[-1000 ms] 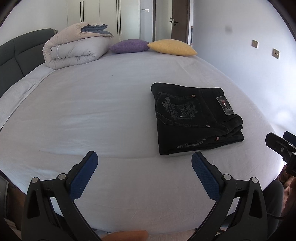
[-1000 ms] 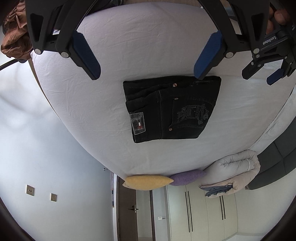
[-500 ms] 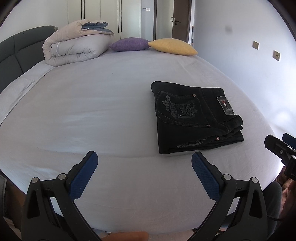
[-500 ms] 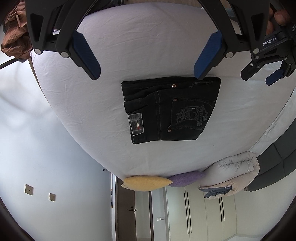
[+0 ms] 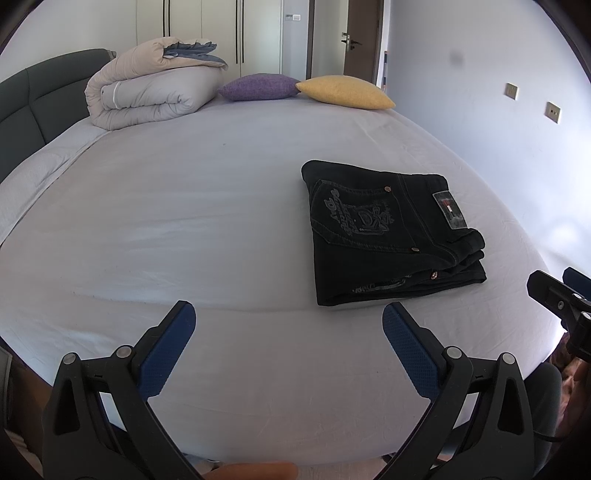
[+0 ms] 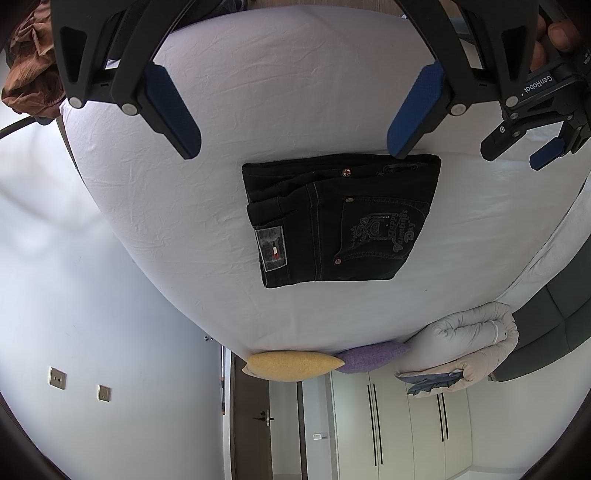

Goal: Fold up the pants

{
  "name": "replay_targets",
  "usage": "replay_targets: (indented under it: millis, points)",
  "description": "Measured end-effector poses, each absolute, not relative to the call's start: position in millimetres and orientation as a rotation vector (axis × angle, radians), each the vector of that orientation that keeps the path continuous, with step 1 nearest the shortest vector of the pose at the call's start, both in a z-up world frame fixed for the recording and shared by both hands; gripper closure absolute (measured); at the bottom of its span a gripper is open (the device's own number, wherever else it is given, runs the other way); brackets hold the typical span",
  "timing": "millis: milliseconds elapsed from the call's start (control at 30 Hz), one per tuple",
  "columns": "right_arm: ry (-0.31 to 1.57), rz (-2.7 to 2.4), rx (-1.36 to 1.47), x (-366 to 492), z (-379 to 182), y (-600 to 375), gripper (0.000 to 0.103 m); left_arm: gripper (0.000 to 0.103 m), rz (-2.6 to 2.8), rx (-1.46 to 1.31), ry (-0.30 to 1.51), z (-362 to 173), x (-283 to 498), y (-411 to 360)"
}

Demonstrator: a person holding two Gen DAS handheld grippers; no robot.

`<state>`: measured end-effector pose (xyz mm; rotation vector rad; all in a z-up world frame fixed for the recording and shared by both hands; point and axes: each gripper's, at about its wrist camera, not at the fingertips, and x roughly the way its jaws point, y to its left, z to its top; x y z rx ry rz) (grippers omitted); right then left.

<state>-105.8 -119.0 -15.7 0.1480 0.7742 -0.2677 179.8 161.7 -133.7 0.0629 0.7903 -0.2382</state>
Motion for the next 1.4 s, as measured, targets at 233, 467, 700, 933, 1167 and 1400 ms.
replay_targets:
  millis: [233, 467, 700, 933, 1167, 1400]
  points:
    - [0.774, -0.268, 0.148, -105.8, -15.8, -118.9, 0.000, 0.000, -0.239, 0.063, 0.791, -134.2, 180.0, 162.3]
    - [0.775, -0.267, 0.148, -105.7, -16.0, -119.0, 0.000, 0.000, -0.239, 0.062, 0.792, -134.1, 180.0, 162.3]
    - [0.775, -0.268, 0.147, -105.7, -16.0, -118.5, 0.000, 0.000, -0.240, 0.062, 0.793, -134.2, 180.1, 162.3]
    - [0.775, -0.268, 0.148, -105.9, -15.9, -118.8, 0.000, 0.000, -0.239, 0.063, 0.793, -134.9, 179.1, 162.3]
    - [0.775, -0.268, 0.148, -105.9, -15.7, -118.6, 0.000, 0.000, -0.240, 0.062, 0.795, -136.4, 177.9, 162.1]
    - [0.776, -0.268, 0.148, -106.0, -15.6, -118.8, 0.000, 0.000, -0.239, 0.063, 0.797, -137.2, 177.1, 162.0]
